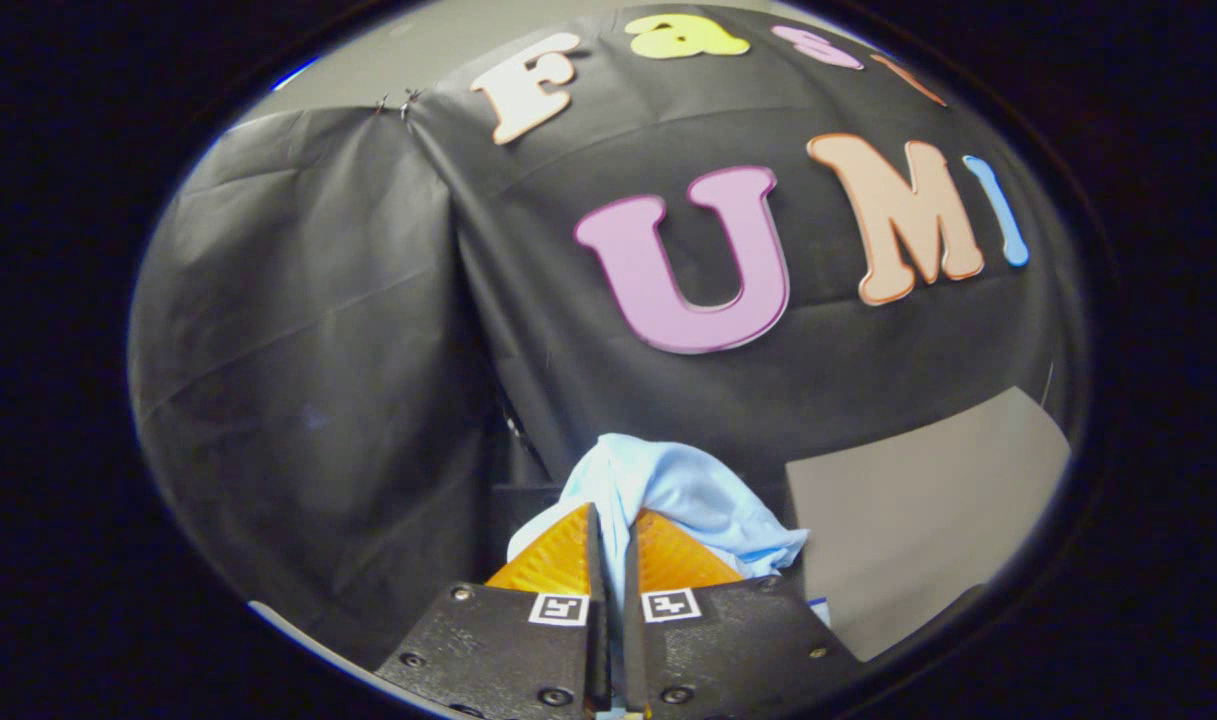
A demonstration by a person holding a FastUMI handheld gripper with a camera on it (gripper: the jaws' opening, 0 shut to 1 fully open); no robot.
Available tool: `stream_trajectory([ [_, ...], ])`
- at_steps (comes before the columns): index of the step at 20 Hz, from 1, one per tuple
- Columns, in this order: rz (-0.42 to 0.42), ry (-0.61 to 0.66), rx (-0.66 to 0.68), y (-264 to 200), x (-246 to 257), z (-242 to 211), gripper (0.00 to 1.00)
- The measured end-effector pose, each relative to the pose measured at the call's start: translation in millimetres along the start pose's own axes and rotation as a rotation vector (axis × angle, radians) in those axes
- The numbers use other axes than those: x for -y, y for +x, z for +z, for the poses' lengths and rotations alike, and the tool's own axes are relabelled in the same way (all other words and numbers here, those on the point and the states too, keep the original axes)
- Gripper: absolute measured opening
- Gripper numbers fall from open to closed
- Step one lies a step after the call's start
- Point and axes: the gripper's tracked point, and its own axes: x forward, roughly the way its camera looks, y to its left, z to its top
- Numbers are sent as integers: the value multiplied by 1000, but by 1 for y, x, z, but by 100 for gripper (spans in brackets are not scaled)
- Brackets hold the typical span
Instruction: Put the clothes into the washing machine and then close the washing machine lid.
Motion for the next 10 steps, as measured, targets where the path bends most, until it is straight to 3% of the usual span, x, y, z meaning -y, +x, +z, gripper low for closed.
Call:
stream_trajectory([
  [10, -18, 43, -247, 89, -30, -139, 6],
])
